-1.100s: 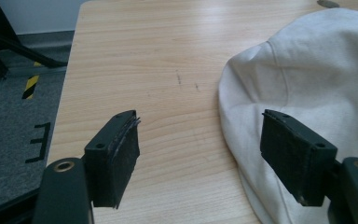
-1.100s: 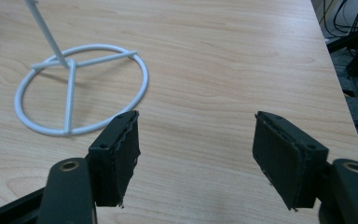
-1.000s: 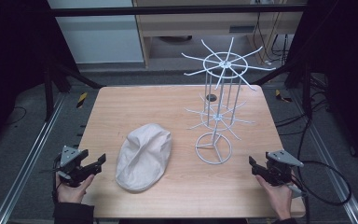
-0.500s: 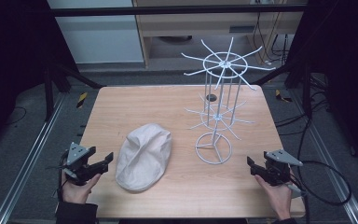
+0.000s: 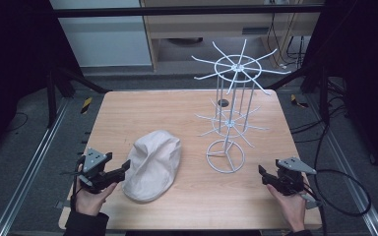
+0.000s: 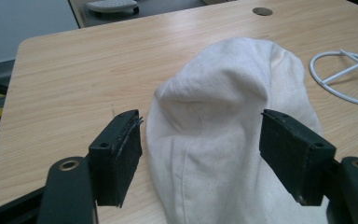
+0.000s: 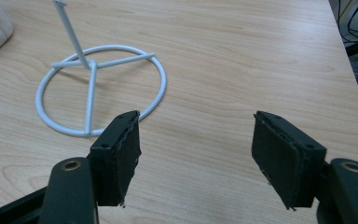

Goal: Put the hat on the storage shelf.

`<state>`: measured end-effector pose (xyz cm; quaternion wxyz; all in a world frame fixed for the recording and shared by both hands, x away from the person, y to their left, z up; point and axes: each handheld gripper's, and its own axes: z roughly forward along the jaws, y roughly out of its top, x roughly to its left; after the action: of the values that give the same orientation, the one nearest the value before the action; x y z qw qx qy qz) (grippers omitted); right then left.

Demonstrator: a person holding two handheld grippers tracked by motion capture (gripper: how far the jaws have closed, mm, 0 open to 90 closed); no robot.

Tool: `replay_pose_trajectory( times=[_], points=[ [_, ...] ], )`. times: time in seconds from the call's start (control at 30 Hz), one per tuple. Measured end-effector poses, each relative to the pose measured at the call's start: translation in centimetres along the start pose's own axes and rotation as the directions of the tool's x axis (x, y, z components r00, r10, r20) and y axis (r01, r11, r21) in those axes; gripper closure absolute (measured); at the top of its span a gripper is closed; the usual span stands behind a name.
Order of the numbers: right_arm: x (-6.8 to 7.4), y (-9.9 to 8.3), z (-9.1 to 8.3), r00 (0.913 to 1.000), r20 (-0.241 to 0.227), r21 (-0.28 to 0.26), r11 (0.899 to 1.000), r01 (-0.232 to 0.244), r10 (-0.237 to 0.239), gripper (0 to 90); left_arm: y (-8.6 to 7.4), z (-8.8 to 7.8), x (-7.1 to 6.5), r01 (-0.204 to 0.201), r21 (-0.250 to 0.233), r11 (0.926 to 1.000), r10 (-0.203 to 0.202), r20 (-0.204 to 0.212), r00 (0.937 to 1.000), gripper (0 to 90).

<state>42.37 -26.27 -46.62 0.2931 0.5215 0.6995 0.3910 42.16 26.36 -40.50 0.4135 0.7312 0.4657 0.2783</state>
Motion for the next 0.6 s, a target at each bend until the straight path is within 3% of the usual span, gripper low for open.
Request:
replay_pose_trajectory(
  times=[0.27, 0.6],
  points=[
    [0.4, 0.2, 0.1, 0.9999, -0.008, 0.007, 1.0, 0.007, -0.007, 33.8, 0.4, 1.2, -1.6, -0.057, 0.033, 0.9978, 0.057, 0.016, 0.9983, 30.1],
    [0.3, 0.2, 0.3, 0.9999, -0.008, 0.013, 1.0, 0.01, -0.01, 36.1, 0.4, 2.5, -2.6, -0.097, 0.068, 0.993, 0.095, 0.029, 0.9951, 33.0]
  ],
)
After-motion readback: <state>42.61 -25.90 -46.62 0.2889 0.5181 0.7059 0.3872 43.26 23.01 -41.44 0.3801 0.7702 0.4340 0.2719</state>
